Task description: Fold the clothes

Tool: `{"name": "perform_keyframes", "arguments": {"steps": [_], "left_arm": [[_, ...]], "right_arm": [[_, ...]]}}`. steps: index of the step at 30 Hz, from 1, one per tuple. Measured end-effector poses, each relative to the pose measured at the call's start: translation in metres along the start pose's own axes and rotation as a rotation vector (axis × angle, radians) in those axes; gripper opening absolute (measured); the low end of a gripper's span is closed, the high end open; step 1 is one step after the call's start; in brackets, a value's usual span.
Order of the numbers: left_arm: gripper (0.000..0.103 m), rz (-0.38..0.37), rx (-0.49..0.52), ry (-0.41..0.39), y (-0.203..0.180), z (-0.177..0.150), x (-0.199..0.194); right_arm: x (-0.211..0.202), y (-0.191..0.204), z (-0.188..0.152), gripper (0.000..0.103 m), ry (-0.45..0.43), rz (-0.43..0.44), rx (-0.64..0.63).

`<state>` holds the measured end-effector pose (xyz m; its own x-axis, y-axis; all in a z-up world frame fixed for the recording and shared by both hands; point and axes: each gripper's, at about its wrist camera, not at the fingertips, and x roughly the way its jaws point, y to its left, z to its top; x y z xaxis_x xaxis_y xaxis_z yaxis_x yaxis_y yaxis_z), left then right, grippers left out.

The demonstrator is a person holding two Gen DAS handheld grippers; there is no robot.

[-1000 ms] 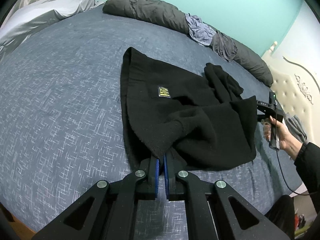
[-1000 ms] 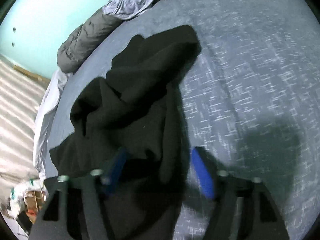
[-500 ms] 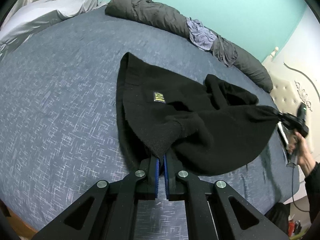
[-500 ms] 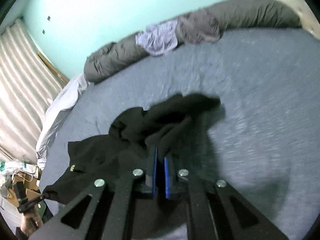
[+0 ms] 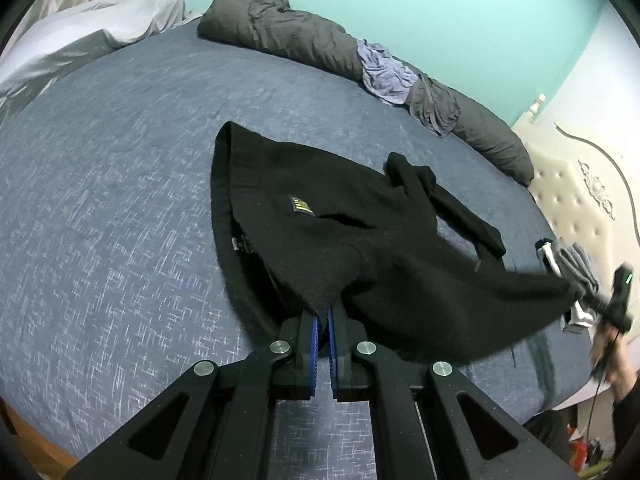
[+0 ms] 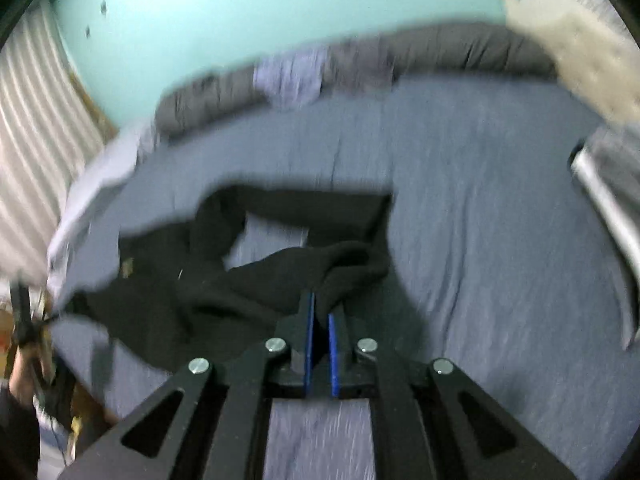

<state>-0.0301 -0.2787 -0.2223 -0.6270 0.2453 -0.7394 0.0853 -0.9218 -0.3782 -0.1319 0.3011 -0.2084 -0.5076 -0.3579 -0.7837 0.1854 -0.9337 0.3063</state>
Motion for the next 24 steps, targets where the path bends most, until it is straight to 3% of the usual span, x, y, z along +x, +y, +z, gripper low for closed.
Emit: {"name": "perform_keyframes", "arguments": {"steps": [3, 5, 13, 14, 15, 16, 24], "left_arm": [[0.004, 0.013, -0.019, 0.010, 0.008, -0.003, 0.000], [0.004, 0.020, -0.027, 0.016, 0.014, -0.006, -0.001], [0.005, 0.033, -0.034, 0.032, 0.021, -0.012, 0.001], [0.005, 0.035, -0.030, 0.033, 0.019, -0.012, 0.002], [0.005, 0.037, -0.026, 0.034, 0.018, -0.012, 0.003], [0.005, 0.040, -0.022, 0.035, 0.017, -0.012, 0.004], [0.005, 0.058, 0.021, 0.043, 0.010, -0.011, 0.003]], "right_arm": [[0.030, -0.001, -0.026, 0.010, 0.122, 0.016, -0.006], [0.032, -0.003, -0.034, 0.010, 0.151, 0.032, 0.000], [-0.010, -0.049, -0.018, 0.027, 0.059, 0.013, 0.100], [-0.007, -0.057, -0.011, 0.038, 0.055, 0.021, 0.138], [-0.001, -0.063, -0.007, 0.050, 0.060, 0.028, 0.161], [0.005, -0.069, -0.003, 0.053, 0.068, 0.035, 0.182], [0.090, -0.074, 0.022, 0.063, 0.134, -0.021, 0.179]]}}
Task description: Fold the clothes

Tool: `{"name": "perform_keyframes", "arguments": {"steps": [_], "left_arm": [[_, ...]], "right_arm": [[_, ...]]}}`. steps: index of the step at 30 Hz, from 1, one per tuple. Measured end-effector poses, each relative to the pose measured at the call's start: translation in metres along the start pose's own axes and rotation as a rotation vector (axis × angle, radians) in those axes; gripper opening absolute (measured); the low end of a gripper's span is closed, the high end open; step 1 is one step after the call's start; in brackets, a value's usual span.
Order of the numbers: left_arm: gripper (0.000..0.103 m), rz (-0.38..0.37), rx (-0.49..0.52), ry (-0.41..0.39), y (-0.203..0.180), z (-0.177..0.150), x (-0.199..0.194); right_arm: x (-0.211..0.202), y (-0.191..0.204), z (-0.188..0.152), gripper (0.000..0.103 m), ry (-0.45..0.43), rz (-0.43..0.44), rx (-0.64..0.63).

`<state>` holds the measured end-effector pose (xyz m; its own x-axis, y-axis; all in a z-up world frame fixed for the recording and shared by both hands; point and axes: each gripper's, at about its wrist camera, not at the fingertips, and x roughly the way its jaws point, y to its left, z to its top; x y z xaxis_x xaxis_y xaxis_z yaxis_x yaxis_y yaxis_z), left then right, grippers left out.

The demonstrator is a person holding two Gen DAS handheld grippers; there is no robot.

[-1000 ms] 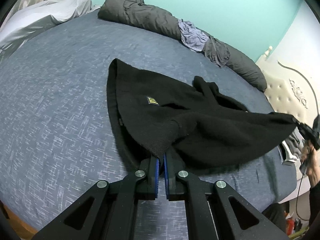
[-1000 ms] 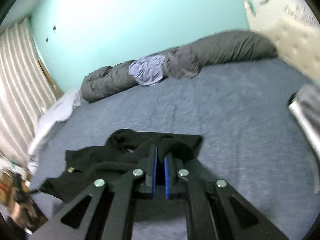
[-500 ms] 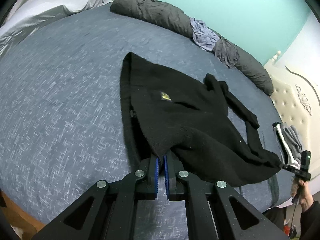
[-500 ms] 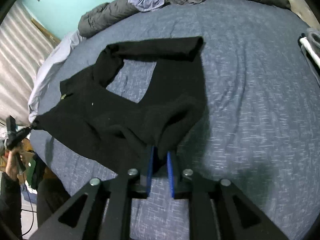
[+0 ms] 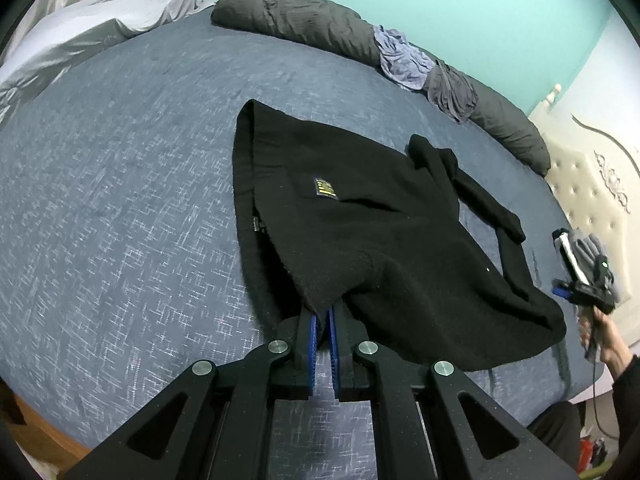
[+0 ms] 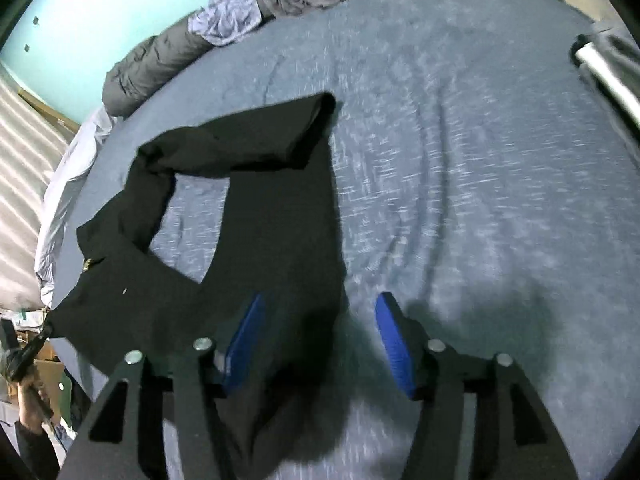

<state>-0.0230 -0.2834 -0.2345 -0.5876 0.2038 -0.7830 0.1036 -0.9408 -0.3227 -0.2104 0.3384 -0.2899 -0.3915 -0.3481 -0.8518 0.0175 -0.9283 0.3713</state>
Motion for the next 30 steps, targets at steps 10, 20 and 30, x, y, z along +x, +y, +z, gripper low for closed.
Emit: {"name": "perform_keyframes", "arguments": {"steps": [10, 20, 30], "left_arm": [[0.006, 0.019, 0.010, 0.012, 0.001, 0.004, 0.007], [0.006, 0.034, 0.006, 0.000, -0.011, 0.009, 0.006], [0.006, 0.030, -0.046, -0.021, -0.012, 0.009, -0.002]], "right_arm": [[0.059, -0.002, 0.017, 0.068, 0.064, -0.020, 0.048], [0.019, 0.006, 0.013, 0.007, -0.005, 0.037, -0.039], [-0.135, -0.040, 0.008, 0.006, -0.275, -0.121, -0.015]]}}
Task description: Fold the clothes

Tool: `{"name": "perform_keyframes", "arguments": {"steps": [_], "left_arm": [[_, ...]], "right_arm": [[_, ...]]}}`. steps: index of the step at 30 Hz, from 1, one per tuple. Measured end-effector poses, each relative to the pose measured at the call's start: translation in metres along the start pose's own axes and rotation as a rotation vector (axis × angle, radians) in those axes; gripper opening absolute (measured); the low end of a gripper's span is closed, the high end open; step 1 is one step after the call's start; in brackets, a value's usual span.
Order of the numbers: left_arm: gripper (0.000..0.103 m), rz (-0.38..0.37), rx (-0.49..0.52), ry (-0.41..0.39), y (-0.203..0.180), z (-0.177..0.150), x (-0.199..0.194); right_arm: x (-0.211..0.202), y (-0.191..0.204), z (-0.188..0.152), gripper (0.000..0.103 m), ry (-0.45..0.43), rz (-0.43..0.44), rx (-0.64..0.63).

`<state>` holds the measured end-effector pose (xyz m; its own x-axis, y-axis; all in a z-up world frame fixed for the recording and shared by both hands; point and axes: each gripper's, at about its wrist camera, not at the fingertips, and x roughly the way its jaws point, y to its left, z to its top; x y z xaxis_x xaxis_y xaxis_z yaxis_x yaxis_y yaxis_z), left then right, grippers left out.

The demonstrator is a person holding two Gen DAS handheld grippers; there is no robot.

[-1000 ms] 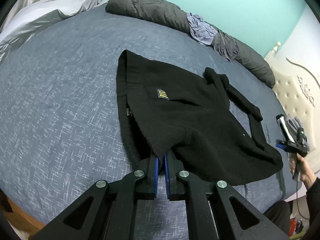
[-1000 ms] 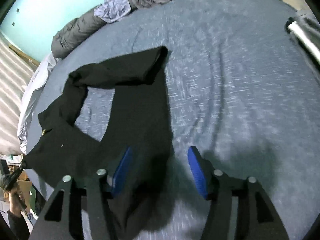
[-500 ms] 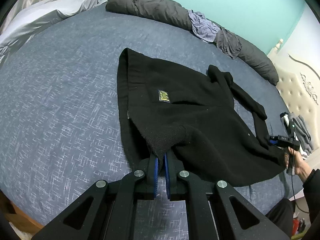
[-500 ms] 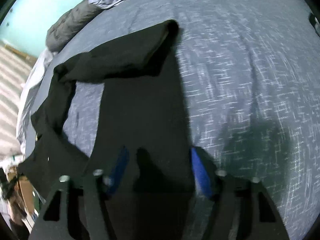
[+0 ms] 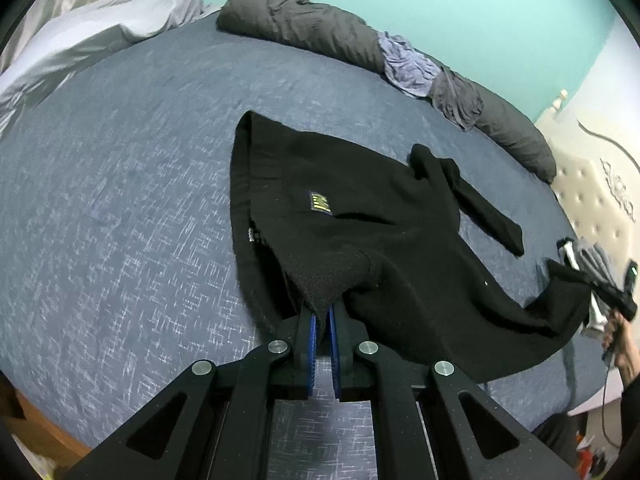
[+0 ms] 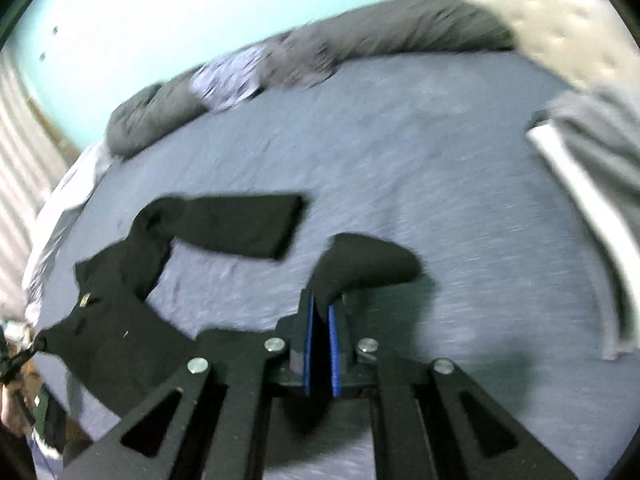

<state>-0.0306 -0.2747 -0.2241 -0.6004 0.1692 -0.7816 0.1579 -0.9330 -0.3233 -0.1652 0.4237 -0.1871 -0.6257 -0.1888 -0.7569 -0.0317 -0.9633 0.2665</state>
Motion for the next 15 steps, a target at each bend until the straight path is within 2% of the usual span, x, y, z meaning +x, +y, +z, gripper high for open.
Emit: {"name": "perform_keyframes", "arguments": {"steps": [2, 5, 10, 11, 14, 15], "left_arm": [[0.006, 0.006, -0.018, -0.007, 0.002, -0.001, 0.000], [0.006, 0.013, -0.041, -0.003, 0.005, -0.003, 0.000], [0.010, 0.011, -0.092, 0.021, 0.016, -0.007, -0.006], [0.010, 0.017, -0.099, 0.017, 0.019, -0.007, -0.010], [0.010, 0.034, -0.117, 0.002, 0.026, -0.007, -0.024], [0.010, 0.034, -0.124, -0.004, 0.029, -0.005, -0.029]], "right_arm": [[-0.017, -0.018, -0.002, 0.006, -0.021, -0.040, 0.018], [-0.027, -0.037, -0.011, 0.006, -0.006, -0.095, 0.042], [-0.008, -0.060, -0.045, 0.011, 0.162, -0.120, 0.070], [-0.007, -0.064, -0.052, 0.013, 0.177, -0.123, 0.071], [-0.011, -0.070, -0.061, 0.032, 0.203, -0.166, 0.069], [-0.014, -0.072, -0.064, 0.035, 0.215, -0.185, 0.069]]}}
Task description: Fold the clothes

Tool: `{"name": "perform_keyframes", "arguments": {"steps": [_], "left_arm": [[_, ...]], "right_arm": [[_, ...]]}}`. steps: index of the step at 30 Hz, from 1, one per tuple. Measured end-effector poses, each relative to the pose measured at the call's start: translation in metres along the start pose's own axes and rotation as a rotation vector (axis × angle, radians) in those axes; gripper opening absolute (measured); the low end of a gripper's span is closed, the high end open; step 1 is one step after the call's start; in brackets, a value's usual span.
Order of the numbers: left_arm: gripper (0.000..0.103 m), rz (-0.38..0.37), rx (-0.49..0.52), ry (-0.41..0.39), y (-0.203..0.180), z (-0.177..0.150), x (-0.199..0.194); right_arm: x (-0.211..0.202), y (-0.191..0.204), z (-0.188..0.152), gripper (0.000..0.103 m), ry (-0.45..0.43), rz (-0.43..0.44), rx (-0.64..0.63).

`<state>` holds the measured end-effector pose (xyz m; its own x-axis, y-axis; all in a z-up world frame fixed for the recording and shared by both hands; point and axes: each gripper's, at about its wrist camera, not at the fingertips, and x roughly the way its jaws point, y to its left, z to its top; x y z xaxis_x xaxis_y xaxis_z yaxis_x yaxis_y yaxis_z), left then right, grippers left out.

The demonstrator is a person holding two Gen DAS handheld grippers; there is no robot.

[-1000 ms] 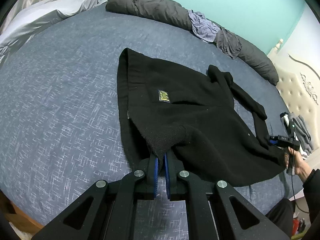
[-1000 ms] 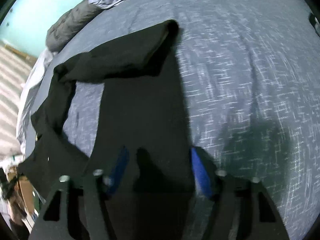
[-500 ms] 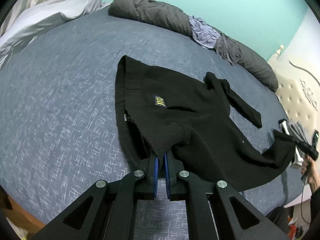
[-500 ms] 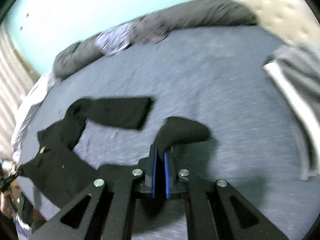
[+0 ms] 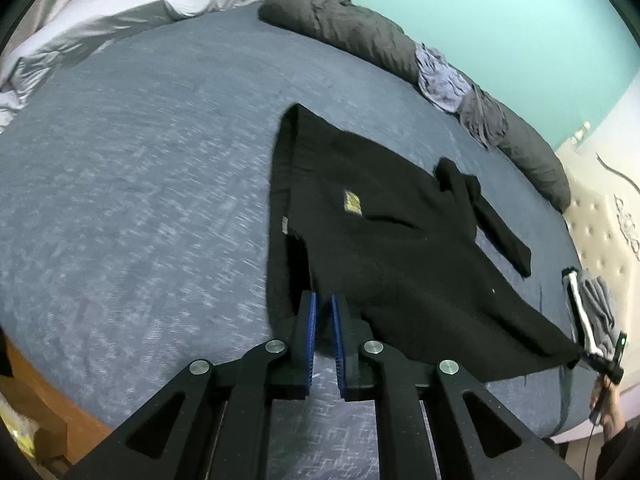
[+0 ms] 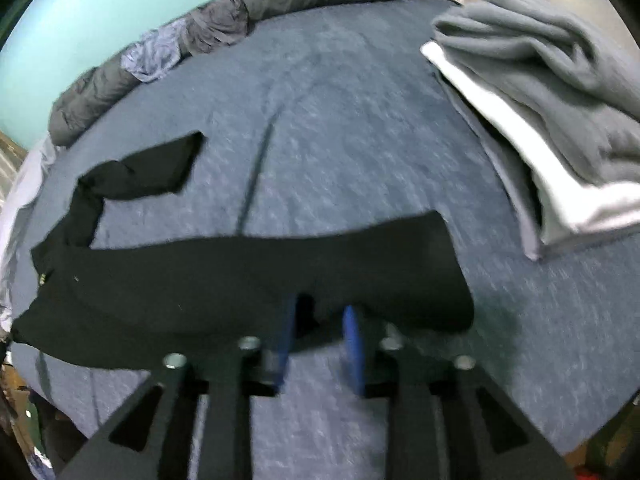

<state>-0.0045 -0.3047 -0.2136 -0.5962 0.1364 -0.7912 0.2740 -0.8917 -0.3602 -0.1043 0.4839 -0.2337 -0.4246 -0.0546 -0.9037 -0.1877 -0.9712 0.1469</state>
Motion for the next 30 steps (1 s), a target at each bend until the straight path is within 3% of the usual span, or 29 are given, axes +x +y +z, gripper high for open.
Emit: {"name": "perform_keyframes", "arguments": {"steps": [5, 10, 15, 21, 30], "left_arm": [[0.010, 0.012, 0.025, -0.044, 0.000, 0.011, -0.027], [0.012, 0.008, 0.058, -0.076, -0.021, 0.019, -0.034], [0.027, -0.050, 0.068, -0.082, -0.059, 0.030, -0.025], [0.038, -0.101, 0.111, -0.098, -0.113, 0.040, 0.001], [0.046, -0.153, 0.117, -0.073, -0.158, 0.029, 0.085]], "right_arm": [[-0.031, -0.015, -0.004, 0.036, -0.025, -0.052, 0.010], [-0.069, -0.032, 0.006, 0.050, -0.127, -0.008, 0.047], [-0.076, -0.031, 0.019, 0.050, -0.123, 0.032, 0.053], [-0.055, -0.008, 0.031, 0.050, -0.095, 0.111, 0.084], [0.020, 0.072, 0.067, 0.050, -0.011, 0.197, 0.018]]}}
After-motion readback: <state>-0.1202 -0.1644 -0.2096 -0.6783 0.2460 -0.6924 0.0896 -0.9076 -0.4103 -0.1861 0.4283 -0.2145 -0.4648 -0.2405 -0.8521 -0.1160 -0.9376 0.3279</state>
